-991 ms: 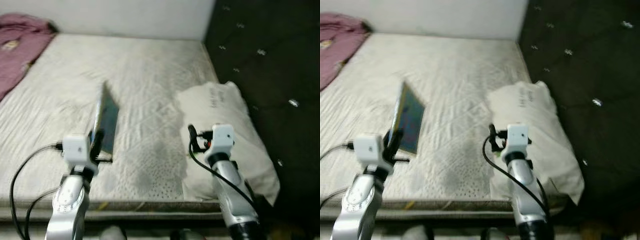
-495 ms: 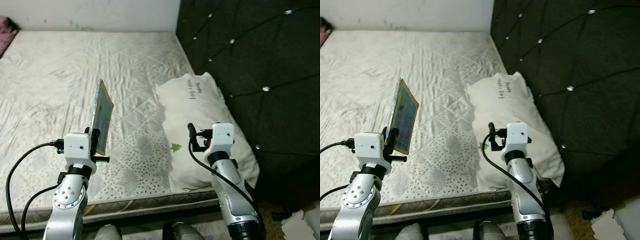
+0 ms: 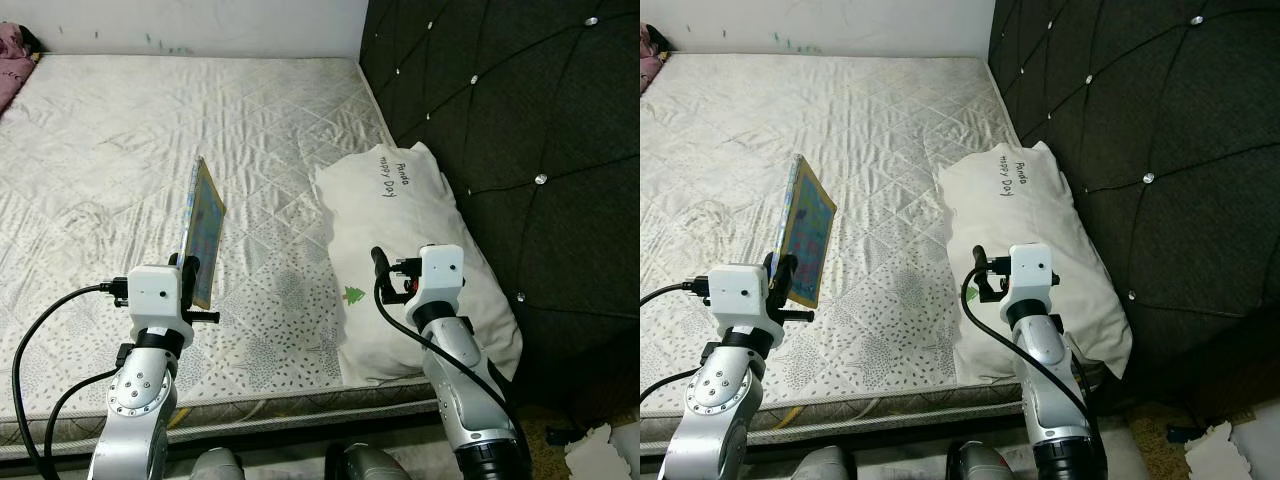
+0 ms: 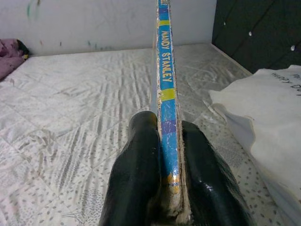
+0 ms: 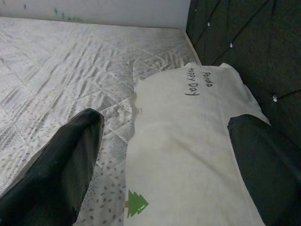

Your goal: Clean up the room

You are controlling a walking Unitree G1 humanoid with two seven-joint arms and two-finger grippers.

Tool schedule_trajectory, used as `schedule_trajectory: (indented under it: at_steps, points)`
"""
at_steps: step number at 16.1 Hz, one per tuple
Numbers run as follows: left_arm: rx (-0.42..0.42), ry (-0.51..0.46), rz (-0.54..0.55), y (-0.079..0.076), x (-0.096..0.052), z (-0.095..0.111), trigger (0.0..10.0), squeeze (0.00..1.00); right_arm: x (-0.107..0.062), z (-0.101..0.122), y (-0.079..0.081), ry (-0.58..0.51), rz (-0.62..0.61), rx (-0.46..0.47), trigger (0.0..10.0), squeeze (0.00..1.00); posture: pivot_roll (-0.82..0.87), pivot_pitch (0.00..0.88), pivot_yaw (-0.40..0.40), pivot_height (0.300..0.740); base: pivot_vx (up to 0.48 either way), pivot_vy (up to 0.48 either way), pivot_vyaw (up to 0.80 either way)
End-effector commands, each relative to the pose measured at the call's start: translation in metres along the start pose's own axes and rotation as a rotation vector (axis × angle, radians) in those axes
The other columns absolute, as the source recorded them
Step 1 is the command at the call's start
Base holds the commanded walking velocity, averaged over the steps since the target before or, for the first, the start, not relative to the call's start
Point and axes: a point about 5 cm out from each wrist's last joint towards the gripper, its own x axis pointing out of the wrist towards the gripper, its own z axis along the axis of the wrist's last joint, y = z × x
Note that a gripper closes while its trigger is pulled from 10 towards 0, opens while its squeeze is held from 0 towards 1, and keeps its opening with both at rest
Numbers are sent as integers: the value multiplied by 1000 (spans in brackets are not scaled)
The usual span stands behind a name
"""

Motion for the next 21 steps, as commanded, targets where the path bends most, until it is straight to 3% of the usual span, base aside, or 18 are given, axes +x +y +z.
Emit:
schedule_trajectory:
  at_steps: [1, 3, 13, 21]
  points:
    - [4, -58, 0, -2, 4, 11, 10000, 0, 2, 5, 1, -15, 9, -3, 10000, 0, 101, 114, -48, 740, 0, 0, 0]
    - [3, -58, 4, -2, 5, 11, 10000, 0, 2, 5, 1, -14, 14, -5, 10000, 0, 100, 111, -49, 740, 0, 0, 0]
    - [-12, -57, 18, -3, 6, 11, 10000, 0, 3, 4, 2, -10, 42, -16, 10000, 0, 99, 105, -58, 635, 0, 0, 0]
    - [-24, -61, 63, -1, 9, 11, 10000, 0, 5, 3, 2, -1, 47, -18, 10000, 0, 93, 114, -65, 635, 0, 0, 0]
